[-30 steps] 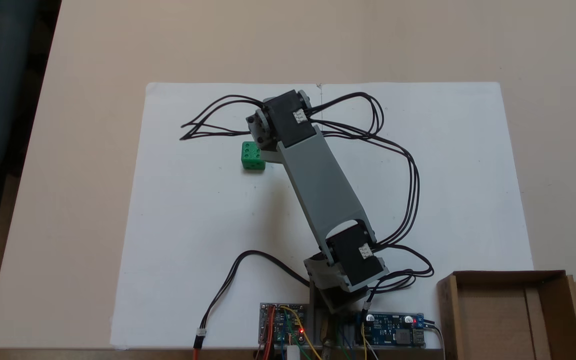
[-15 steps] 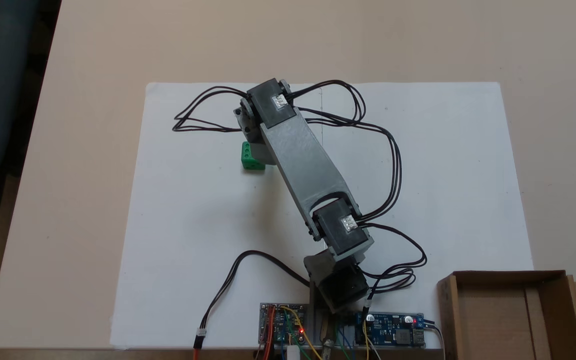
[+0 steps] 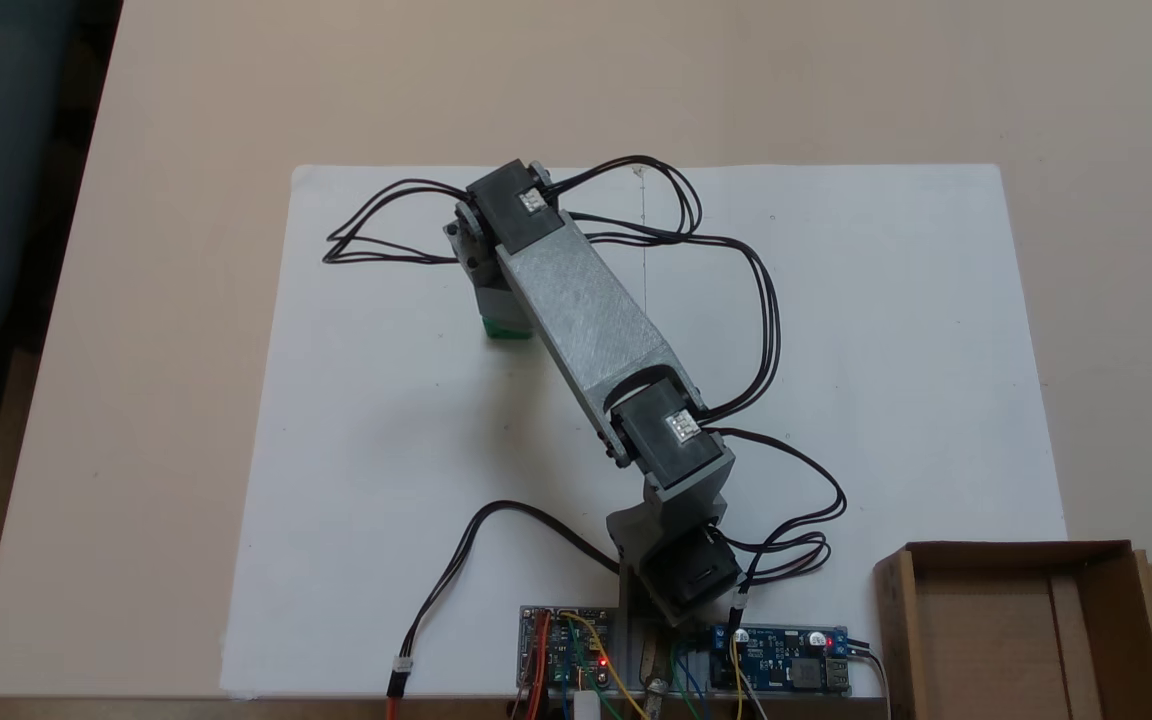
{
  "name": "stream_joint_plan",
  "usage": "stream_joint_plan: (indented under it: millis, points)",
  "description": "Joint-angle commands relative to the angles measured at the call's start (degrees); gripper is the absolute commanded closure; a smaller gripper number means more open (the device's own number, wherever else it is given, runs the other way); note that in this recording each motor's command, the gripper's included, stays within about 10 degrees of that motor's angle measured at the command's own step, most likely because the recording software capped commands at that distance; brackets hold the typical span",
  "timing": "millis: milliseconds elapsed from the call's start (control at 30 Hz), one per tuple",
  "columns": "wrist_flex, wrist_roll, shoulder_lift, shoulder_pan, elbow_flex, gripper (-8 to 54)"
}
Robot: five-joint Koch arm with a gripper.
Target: Grasp a green dice and put it in the bin.
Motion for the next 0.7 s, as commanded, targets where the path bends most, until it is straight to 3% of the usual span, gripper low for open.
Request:
stream_joint_plan:
  millis: [0,667]
  points:
    - [-2.0,5.2,0.0,-0.7,-1.3,3.1]
    - [-2.1,5.0,-6.6,-0.4,0.0,1.9]
